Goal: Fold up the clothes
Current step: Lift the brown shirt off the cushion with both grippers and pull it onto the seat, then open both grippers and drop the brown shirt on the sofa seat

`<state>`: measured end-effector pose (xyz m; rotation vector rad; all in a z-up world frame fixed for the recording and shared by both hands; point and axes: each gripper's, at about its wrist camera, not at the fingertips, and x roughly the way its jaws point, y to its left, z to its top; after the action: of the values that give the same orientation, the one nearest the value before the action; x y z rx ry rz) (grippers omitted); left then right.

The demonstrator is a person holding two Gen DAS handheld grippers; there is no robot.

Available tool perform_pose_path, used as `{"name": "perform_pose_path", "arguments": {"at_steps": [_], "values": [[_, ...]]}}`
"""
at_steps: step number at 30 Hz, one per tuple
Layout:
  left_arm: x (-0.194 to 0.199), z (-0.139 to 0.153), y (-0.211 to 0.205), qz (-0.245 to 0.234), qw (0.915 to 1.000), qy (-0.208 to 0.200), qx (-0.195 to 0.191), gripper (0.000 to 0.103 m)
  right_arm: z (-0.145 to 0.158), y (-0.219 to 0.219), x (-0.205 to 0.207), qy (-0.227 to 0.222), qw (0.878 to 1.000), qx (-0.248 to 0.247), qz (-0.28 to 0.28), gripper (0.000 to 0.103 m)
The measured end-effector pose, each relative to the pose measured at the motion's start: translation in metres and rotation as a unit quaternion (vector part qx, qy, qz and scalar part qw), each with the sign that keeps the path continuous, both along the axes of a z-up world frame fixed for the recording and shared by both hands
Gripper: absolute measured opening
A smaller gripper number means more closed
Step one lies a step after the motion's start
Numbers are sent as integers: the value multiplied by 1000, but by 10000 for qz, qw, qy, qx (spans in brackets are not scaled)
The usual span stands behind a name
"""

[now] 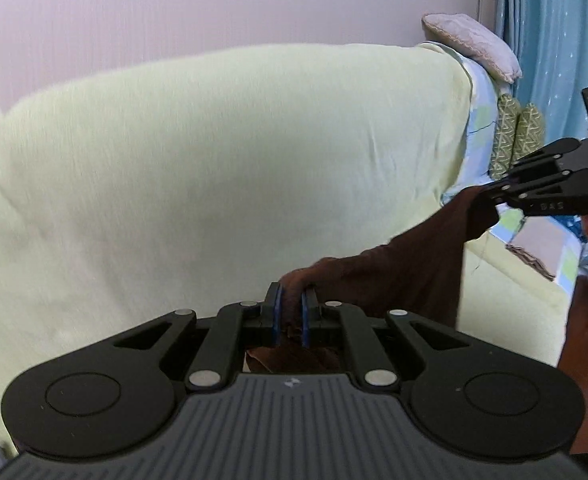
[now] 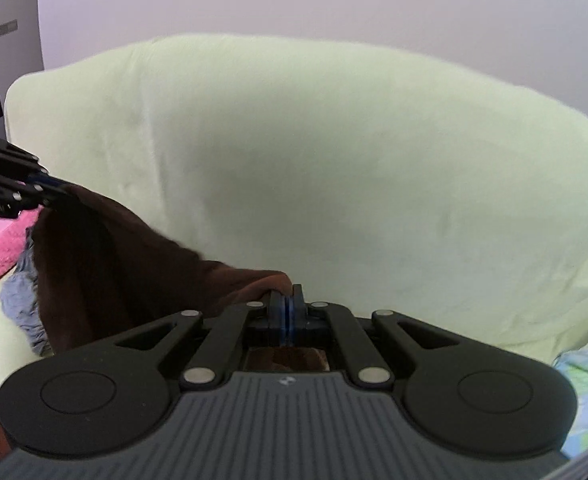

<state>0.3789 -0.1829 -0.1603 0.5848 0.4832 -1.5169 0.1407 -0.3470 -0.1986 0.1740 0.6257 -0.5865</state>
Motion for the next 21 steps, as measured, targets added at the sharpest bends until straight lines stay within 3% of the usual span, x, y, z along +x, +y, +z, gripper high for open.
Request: {"name": "perform_pose_path", "arguments": {"at_steps": [5, 8, 12, 14, 21], "values": [[-29, 25, 6, -255, 9994, -222, -102, 7, 22, 8, -31, -329, 9982, -477, -147, 0], [-53, 23, 20, -502, 9984, -259, 24, 7, 22, 26, -52, -353, 9981, -443, -248, 1], [-86, -14, 54, -944, 9937, -147, 581, 7, -3, 52, -83, -142, 9991, -100, -397, 1], [-102, -49, 73, -1136, 9887, 21, 973, 7, -27, 67, -97, 85, 9985, 183, -516, 1], [-148, -166, 115, -1699, 9639, 517, 1984, 6, -141, 113, -127, 615, 9892, 1181, -611, 1]]}}
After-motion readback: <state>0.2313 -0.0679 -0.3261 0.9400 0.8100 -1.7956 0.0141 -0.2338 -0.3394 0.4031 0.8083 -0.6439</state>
